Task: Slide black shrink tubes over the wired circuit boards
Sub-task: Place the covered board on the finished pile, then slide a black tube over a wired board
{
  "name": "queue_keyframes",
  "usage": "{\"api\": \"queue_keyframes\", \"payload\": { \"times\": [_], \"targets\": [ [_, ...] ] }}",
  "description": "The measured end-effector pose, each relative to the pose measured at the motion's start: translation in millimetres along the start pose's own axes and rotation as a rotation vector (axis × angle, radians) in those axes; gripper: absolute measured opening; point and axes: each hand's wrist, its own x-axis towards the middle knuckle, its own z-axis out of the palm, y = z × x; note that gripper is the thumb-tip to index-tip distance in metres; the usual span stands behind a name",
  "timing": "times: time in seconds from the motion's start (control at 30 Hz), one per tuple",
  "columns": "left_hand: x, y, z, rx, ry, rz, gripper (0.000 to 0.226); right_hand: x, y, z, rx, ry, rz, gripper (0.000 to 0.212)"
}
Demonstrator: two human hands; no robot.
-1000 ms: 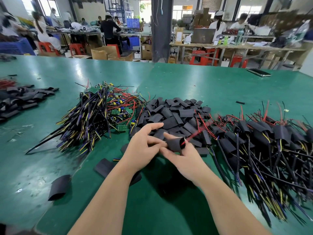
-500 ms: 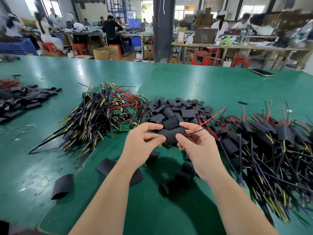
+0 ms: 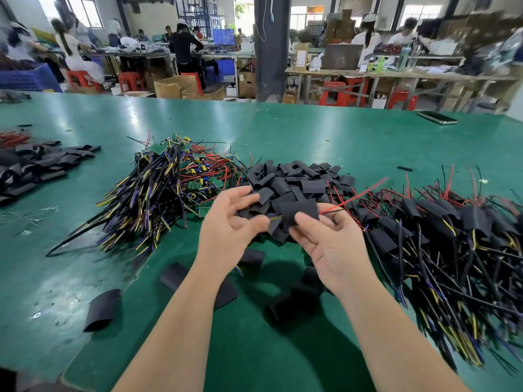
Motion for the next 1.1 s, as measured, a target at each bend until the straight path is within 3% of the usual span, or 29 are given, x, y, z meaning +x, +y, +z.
{"api": "queue_keyframes", "payload": {
  "times": [0.13, 0.27, 0.33, 0.43, 0.5, 0.6, 0.77, 0.87, 0.93, 1.1],
  "targets": [
    [3.8, -4.7, -14.9, 0.279, 0.248, -0.028, 0.02, 6.0, -36.4, -9.1, 0.246, 0.106, -0.02, 0.015],
    [9.5, -18.1, -27.3, 0.776, 0.379, -0.295, 0.024, 7.9, -67.4, -30.5, 0.171, 0.2, -0.26, 0.009],
    [8.5, -21.2, -28.7, 0.903, 0.356, -0.352, 0.028, 8.4, -74.8, -38.8, -0.102, 0.306, -0.453, 0.013],
    [6.6, -26.3, -29.7, 1.047, 0.264, -0.369, 0.033, 8.9, -78.6, -49.1, -0.758, 0.496, -0.668, 0.022],
    [6.4, -29.1, -30.5, 1.084, 0.227, -0.389, 0.035, 8.6, -76.6, -53.0, -1.103, 0.527, -0.682, 0.017],
    [8.1, -31.6, -29.5, 1.146, 0.192, -0.402, 0.036, 11.4, -69.3, -54.3, -1.473, 0.582, -0.564, 0.017],
    [13.6, -31.7, -20.1, 1.208, 0.271, -0.377, 0.02, 6.2, -49.4, -38.4, -1.51, 0.472, -0.577, 0.017],
    [15.0, -31.2, -15.6, 1.161, 0.277, -0.392, 0.023, 5.2, -32.8, -30.5, -1.473, 0.322, -0.655, 0.015],
    [16.5, -28.2, -13.5, 0.991, 0.314, -0.394, 0.021, 5.5, -22.9, -28.2, -1.43, 0.212, -0.685, 0.014],
    [14.9, -14.5, -13.8, 0.485, 0.416, -0.195, 0.004, 6.5, -10.9, -26.5, -1.386, 0.115, -0.698, 0.013]
  ]
}}
